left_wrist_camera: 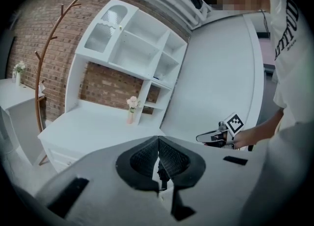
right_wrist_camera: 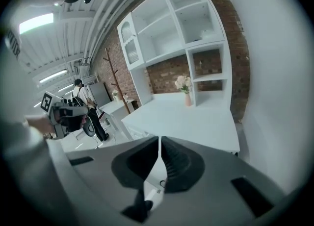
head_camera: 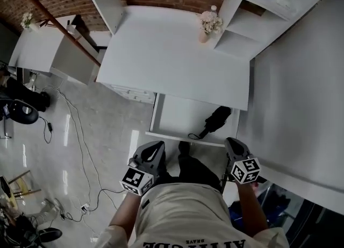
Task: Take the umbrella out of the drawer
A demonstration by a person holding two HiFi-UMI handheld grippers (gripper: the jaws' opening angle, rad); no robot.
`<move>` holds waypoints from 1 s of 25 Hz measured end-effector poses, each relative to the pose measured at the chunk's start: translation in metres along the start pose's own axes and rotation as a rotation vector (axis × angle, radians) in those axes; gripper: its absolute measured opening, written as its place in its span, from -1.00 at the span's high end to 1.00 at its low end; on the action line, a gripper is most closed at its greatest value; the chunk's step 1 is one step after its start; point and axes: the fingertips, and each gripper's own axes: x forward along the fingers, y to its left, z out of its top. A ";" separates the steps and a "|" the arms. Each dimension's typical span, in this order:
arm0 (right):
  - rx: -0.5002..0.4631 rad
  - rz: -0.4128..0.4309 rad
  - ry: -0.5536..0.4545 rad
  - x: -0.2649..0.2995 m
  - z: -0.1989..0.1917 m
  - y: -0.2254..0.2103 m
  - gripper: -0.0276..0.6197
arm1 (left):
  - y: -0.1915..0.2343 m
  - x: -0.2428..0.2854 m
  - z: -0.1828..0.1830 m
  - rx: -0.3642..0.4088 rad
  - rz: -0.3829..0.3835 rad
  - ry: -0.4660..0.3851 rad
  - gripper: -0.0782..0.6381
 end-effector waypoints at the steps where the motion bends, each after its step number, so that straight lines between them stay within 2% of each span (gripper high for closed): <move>1: 0.004 0.010 0.016 0.006 -0.003 -0.006 0.81 | -0.001 0.004 -0.004 -0.006 0.012 0.003 0.71; 7: 0.022 0.054 0.117 0.040 -0.030 -0.040 0.81 | -0.005 0.029 -0.020 -0.003 0.070 0.024 0.71; 13: 0.084 0.067 0.240 0.072 -0.072 -0.074 0.81 | -0.013 0.049 -0.041 -0.031 0.104 0.074 0.71; 16: 0.189 0.069 0.277 0.093 -0.092 -0.091 0.80 | -0.016 0.060 -0.048 -0.031 0.104 0.095 0.71; 19: 0.298 0.065 0.322 0.108 -0.114 -0.110 0.64 | -0.023 0.068 -0.057 -0.043 0.108 0.124 0.71; 22: 0.367 0.033 0.367 0.129 -0.135 -0.129 0.62 | -0.024 0.077 -0.065 -0.048 0.107 0.147 0.71; 25: 0.520 -0.022 0.417 0.145 -0.162 -0.147 0.48 | -0.023 0.085 -0.073 -0.060 0.111 0.171 0.71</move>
